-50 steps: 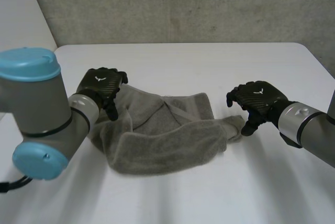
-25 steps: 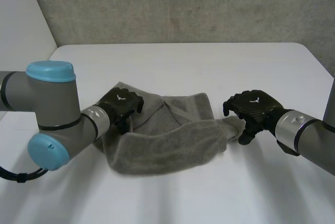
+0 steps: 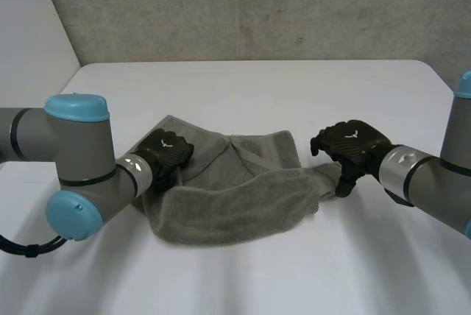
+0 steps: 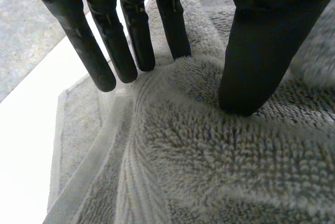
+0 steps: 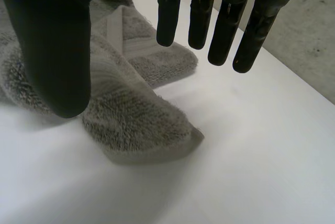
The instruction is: Fold the towel.
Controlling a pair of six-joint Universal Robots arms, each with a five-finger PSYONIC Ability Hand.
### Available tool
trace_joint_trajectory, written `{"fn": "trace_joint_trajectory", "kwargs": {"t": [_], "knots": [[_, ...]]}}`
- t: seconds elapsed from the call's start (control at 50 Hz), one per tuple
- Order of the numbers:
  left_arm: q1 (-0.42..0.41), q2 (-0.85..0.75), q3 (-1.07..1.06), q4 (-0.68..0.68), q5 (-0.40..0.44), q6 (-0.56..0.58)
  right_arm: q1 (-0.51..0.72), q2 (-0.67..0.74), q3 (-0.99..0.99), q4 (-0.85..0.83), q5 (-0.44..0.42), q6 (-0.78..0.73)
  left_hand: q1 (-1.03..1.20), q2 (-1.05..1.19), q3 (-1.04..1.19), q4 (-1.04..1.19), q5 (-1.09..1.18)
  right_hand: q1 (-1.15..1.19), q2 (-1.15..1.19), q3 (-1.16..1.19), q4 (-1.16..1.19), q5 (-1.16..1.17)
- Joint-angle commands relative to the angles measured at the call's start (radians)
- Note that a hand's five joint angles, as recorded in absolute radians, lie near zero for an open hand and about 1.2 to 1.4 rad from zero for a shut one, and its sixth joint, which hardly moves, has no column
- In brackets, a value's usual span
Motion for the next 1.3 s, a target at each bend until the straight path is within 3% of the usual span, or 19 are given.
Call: {"fn": "trace_joint_trajectory", "kwargs": {"t": [0.02,0.22,0.26,0.3,0.32,0.44,0.48,0.52,0.56,0.6,0.62,0.64,0.68,0.76,0.9,1.0,1.06,1.22,1.3], "knots": [[0.006,0.000,-0.011,0.006,-0.036,0.063,0.032,0.059,-0.121,0.118,-0.002,0.006,0.085,0.089,0.089,0.089,0.088,0.082,0.024,0.038,0.041,0.045],[0.015,0.010,-0.020,0.005,-0.074,0.129,0.072,0.239,-0.317,0.262,0.001,0.024,0.458,0.462,0.462,0.462,0.461,0.117,0.059,0.073,0.076,0.080],[0.015,0.010,-0.020,0.005,-0.074,0.129,0.072,0.266,-0.340,0.276,0.003,0.021,0.458,0.462,0.462,0.462,0.461,0.238,0.179,0.194,0.197,0.201],[0.015,0.008,-0.021,0.002,-0.074,0.129,0.072,0.298,-0.394,0.294,0.006,0.010,0.593,0.597,0.597,0.597,0.596,0.897,0.839,0.854,0.856,0.861],[0.015,0.008,-0.021,0.003,-0.074,0.129,0.072,0.298,-0.394,0.294,0.006,0.010,0.741,0.745,0.745,0.745,0.744,0.901,0.843,0.857,0.860,0.864],[0.023,0.040,0.047,0.090,-0.097,0.121,0.074,0.295,-0.564,0.258,0.050,0.027,0.743,0.747,0.746,0.747,0.746,0.982,0.924,0.939,0.941,0.945],[0.028,0.062,0.090,0.149,-0.114,0.117,0.077,0.289,-0.619,0.201,0.090,0.036,0.743,0.747,0.746,0.747,0.746,0.982,0.924,0.939,0.941,0.945],[0.028,0.086,0.140,0.212,-0.132,0.106,0.106,0.257,-0.699,0.024,0.156,0.049,0.743,0.747,0.746,0.747,0.746,0.982,0.924,0.939,0.941,0.945],[0.026,0.112,0.210,0.287,-0.146,0.083,0.106,0.257,-0.699,0.023,0.156,0.049,0.743,0.747,0.746,0.747,0.746,0.982,0.924,0.939,0.941,0.945],[0.028,0.146,0.322,0.409,-0.165,-0.004,0.123,0.170,-0.686,-0.331,0.223,0.052,0.743,0.747,0.746,0.747,0.746,0.982,0.924,0.939,0.941,0.945],[0.028,0.146,0.322,0.410,-0.165,-0.005,0.123,0.140,-0.658,-0.454,0.247,0.052,0.743,0.747,0.746,0.747,0.746,0.982,0.924,0.939,0.941,0.945],[0.028,0.155,0.371,0.466,-0.175,-0.067,0.123,0.140,-0.658,-0.456,0.247,0.052,0.743,0.747,0.746,0.747,0.746,0.982,0.924,0.939,0.941,0.945],[0.031,0.163,0.413,0.520,-0.195,-0.135,0.123,0.077,-0.551,-0.752,0.293,0.044,0.743,0.747,0.746,0.747,0.746,0.982,0.924,0.939,0.941,0.945],[0.046,0.178,0.445,0.594,-0.263,-0.242,0.123,0.047,-0.462,-0.929,0.299,0.039,0.743,0.747,0.746,0.747,0.746,0.982,0.924,0.939,0.941,0.945],[0.057,0.204,0.293,0.563,-0.300,-0.261,0.129,0.040,-0.340,-0.828,0.254,0.039,0.743,0.747,0.746,0.747,0.746,0.982,0.924,0.939,0.941,0.945],[0.069,0.226,0.080,0.559,-0.293,-0.262,0.120,0.065,-0.224,-0.623,0.140,0.021,0.743,0.747,0.746,0.747,0.746,0.982,0.924,0.939,0.941,0.945],[0.069,0.223,-0.066,0.559,-0.278,-0.261,0.118,0.082,-0.185,-0.580,0.116,0.006,0.743,0.747,0.746,0.747,0.746,0.982,0.924,0.939,0.941,0.945],[0.066,0.198,-0.373,0.539,-0.241,-0.255,0.112,0.165,0.018,-0.332,0.107,-0.248,0.743,0.747,0.746,0.747,0.746,0.982,0.924,0.939,0.941,0.945],[0.060,0.217,-0.489,0.386,-0.244,-0.252,0.108,0.152,0.054,-0.255,0.110,-0.313,0.743,0.747,0.746,0.747,0.746,0.982,0.924,0.939,0.941,0.945]]}}
